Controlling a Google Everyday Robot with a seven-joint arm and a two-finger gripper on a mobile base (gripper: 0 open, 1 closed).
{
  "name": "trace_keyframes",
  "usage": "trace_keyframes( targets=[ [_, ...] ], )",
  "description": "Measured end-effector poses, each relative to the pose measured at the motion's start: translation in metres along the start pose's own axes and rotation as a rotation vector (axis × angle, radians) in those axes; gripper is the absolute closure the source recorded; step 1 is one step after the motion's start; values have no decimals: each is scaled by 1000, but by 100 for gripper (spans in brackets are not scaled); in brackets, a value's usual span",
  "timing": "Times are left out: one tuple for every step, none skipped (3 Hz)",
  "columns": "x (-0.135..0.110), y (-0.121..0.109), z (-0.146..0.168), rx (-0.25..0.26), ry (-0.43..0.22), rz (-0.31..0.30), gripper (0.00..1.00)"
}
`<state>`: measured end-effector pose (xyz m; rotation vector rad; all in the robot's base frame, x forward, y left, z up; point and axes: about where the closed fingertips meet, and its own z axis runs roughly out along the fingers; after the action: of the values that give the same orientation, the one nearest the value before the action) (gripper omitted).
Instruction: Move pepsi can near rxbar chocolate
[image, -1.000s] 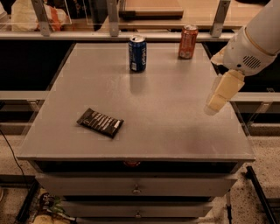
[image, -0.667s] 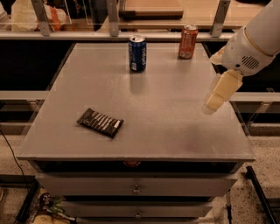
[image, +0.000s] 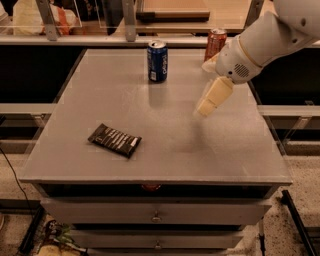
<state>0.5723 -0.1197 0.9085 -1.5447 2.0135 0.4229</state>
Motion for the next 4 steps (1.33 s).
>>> trace_keyframes(
  targets=[
    [-23, -8, 36, -34, -70, 4, 0],
    [-36, -13, 66, -50, -114, 25, 0],
    [-45, -24, 87, -23, -163, 58, 0],
    [-52, -49, 95, 67, -220, 98, 0]
  ],
)
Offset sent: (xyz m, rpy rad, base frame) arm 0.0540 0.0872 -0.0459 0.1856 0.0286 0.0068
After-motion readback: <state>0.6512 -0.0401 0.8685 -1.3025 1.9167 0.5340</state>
